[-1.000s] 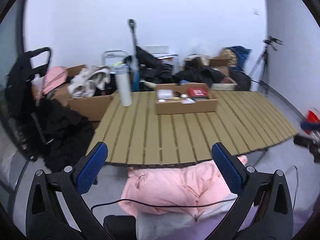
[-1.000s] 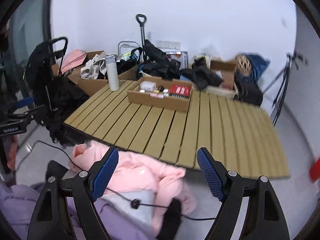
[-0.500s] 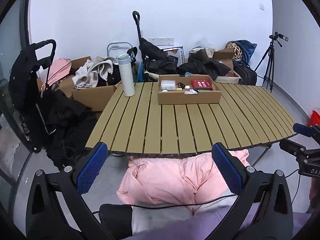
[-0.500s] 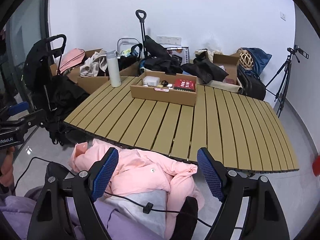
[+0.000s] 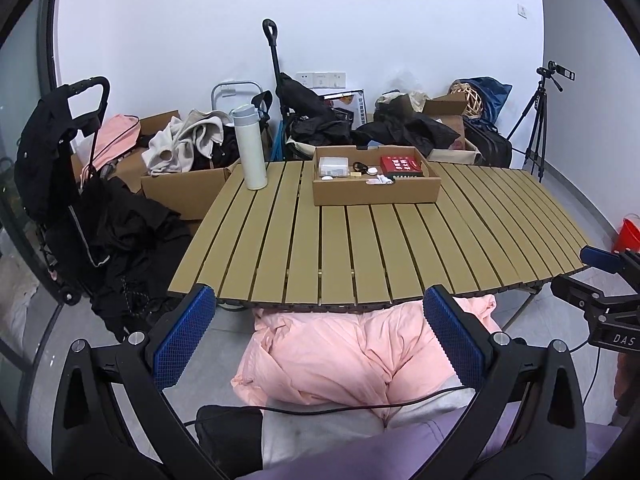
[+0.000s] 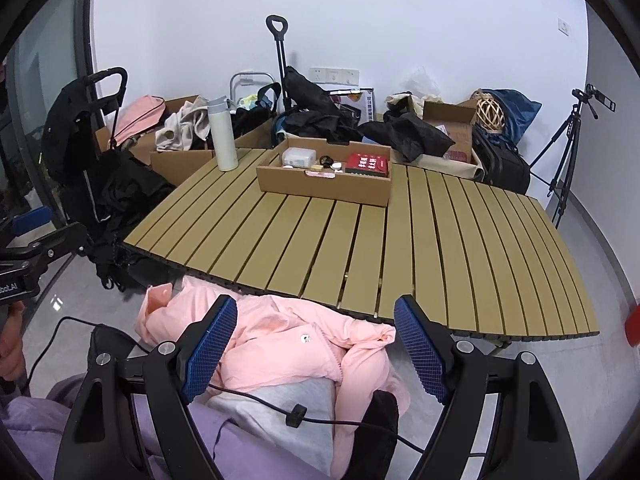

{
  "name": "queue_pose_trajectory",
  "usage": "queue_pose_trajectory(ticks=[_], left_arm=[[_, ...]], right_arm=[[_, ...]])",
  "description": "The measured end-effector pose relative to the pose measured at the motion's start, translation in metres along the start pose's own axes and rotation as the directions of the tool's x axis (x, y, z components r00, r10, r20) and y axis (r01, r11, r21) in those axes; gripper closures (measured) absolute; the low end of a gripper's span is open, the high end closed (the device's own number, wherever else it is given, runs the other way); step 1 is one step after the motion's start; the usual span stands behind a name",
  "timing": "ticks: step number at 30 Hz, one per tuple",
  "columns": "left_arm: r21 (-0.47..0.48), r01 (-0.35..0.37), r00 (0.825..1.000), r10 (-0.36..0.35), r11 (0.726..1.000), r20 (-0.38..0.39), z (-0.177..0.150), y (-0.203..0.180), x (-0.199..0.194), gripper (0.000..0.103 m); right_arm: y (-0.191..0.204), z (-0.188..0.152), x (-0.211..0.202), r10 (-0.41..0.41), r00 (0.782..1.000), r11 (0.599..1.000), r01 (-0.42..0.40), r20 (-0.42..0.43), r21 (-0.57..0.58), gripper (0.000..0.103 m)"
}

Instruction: Organize objects

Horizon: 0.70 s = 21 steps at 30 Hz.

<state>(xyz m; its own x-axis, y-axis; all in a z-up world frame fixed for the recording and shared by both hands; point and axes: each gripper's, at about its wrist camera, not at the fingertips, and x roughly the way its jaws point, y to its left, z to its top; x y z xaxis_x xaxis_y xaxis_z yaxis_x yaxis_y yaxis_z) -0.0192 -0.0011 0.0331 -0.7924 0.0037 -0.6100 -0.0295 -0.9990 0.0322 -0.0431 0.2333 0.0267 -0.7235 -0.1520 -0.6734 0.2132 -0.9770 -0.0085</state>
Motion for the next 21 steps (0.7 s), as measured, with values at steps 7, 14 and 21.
queue_pose_trajectory(ticks=[7,14,21], left_arm=[[0.002,0.008,1.000,-0.008,1.000,-0.017,-0.002,-0.001,0.003,0.000],[0.001,0.008,1.000,-0.008,1.000,-0.018,-0.001,0.001,0.004,0.000],[-0.001,0.008,1.000,-0.008,1.000,-0.017,-0.002,0.002,0.003,0.000]], right_arm=[[0.001,-0.002,0.002,-0.003,1.000,1.000,0.003,-0.009,0.002,0.019],[-0.006,-0.002,0.004,-0.009,1.000,1.000,0.010,-0.019,0.021,0.019],[-0.010,-0.002,0.002,0.000,1.000,1.000,0.000,-0.013,0.030,0.019]])
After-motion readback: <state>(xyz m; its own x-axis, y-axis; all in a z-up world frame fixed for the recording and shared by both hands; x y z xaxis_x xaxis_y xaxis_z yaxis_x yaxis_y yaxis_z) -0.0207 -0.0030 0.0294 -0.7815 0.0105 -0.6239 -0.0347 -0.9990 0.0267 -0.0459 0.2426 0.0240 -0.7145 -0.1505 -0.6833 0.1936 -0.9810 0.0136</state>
